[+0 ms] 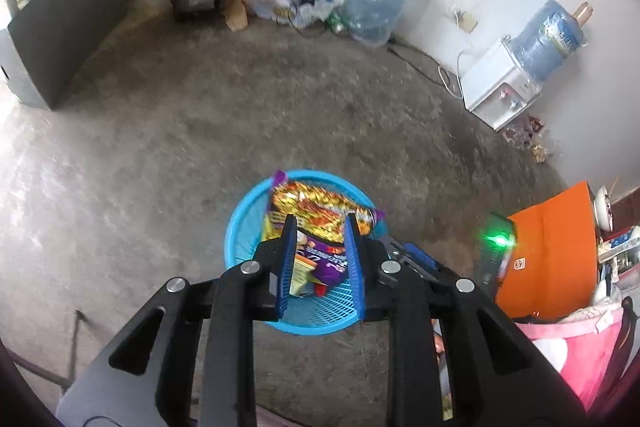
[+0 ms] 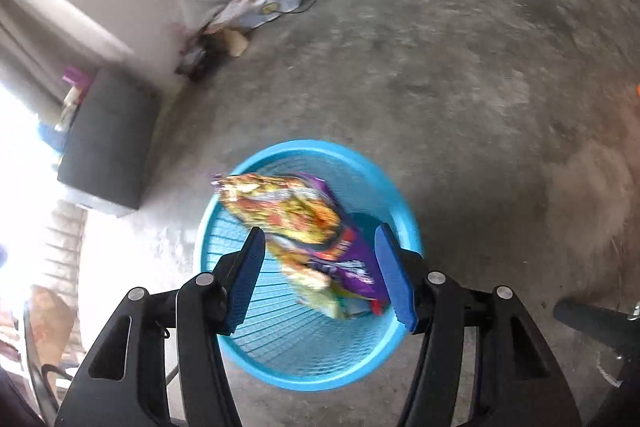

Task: Collect trash
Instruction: 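Carry the purple bag and yellow wrapper to the wastebasket and open both tools, then move both tools back over the table toward the bottle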

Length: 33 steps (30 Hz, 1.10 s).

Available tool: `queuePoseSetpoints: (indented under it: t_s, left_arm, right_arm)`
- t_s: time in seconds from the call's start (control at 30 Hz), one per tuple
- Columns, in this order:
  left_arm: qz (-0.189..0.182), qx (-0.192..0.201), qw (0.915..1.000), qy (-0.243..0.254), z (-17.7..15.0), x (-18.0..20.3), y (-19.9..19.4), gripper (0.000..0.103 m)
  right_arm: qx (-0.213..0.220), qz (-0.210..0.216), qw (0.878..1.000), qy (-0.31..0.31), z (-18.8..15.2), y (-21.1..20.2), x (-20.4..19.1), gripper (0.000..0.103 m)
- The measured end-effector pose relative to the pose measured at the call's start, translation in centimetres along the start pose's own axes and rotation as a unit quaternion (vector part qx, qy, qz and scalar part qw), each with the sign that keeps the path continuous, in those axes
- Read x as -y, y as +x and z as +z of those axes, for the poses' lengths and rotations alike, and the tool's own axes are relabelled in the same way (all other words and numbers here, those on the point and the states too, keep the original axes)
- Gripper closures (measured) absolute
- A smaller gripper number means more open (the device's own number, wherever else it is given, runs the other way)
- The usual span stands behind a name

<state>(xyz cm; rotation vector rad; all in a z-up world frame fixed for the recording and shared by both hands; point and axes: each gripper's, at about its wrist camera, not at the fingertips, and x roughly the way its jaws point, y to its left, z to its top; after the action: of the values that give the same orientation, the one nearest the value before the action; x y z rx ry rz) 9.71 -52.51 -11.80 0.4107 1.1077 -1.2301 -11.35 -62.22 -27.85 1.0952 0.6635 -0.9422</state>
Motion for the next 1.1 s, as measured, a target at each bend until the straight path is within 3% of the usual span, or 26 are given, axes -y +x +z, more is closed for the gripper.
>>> queuePoseSetpoints:
  t_s: [0.2,0.43,0.63,0.8,0.93,1.1]
  left_arm:
    - [0.022,0.057,0.998,0.018,-0.2,0.0,-8.9,0.072]
    - [0.063,0.123,0.9902,0.025,-2.9,0.6,-17.7,0.063]
    - [0.098,0.165,0.9812,0.017,-7.3,0.5,-24.4,0.054]
    - [0.129,0.204,0.9704,-0.005,-11.1,-0.5,-29.2,0.048]
    - [0.166,0.238,0.9565,-0.032,-14.8,-2.0,-33.3,0.046]
    - [0.195,0.244,0.9467,-0.077,-18.8,-4.6,-36.1,0.046]
  right_arm:
    - [0.001,0.017,1.0,-0.019,-1.3,-1.2,-2.3,0.05]
    - [0.037,0.053,0.996,-0.055,-3.4,-8.2,-5.6,0.05]
    - [0.074,0.077,0.988,-0.109,-4.2,-14.3,-9.5,0.05]
    - [0.087,0.1,0.98,-0.151,-5.4,-18.6,-13.0,0.05]
    - [0.074,0.126,0.971,-0.189,-7.6,-21.3,-16.2,0.046]
    - [0.052,0.152,0.945,-0.286,-12.6,-24.3,-20.7,0.037]
